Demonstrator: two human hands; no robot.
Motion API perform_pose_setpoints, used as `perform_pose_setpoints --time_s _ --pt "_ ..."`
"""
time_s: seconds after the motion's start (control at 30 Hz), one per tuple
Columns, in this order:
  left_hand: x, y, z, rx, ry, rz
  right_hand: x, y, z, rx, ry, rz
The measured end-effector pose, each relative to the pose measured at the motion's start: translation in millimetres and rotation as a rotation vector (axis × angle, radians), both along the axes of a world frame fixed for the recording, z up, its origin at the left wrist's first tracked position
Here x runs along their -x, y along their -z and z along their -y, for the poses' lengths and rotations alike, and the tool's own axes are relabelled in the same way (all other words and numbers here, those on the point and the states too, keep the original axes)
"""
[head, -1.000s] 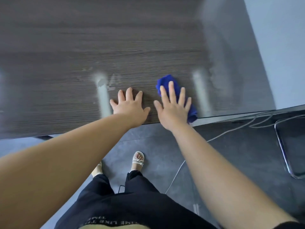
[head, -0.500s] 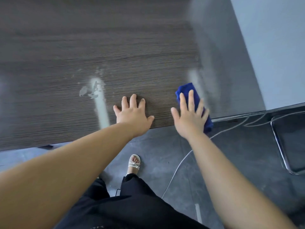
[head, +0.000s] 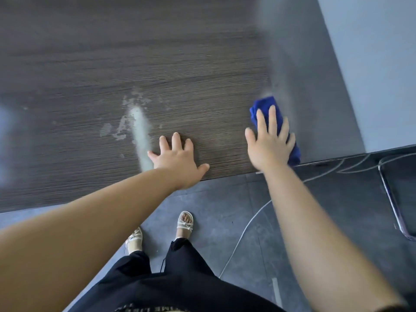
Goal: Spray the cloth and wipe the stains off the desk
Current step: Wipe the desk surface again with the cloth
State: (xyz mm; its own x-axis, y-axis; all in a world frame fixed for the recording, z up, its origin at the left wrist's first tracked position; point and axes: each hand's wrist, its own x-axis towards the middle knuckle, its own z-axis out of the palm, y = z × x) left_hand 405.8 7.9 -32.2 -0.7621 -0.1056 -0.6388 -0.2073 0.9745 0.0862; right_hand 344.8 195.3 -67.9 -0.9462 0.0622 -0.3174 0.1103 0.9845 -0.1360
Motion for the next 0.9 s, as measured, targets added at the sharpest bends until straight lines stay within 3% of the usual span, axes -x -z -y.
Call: perform_pose_setpoints --time_s 0.1,0.37,0.57,0.7,0.9 --pt "-2 2 -1 0.021 0.029 -0.01 -38 0 5 -0.056 0.008 0.065" --pt "-3 4 3 -0.018 0.003 -0.023 82 -1 -2 -0.022 0.015 0.096" --pt "-5 3 6 -0.065 0.004 -0.03 -10 -1 -19 -0.044 0.02 0.023" --pt "-5 1 11 -0.127 -0.028 -0.073 -61 0 -7 -0.069 -0.003 0.097" --pt "-10 -3 28 -0.275 -0.117 -0.154 19 3 -14 -0.108 -0.028 0.077"
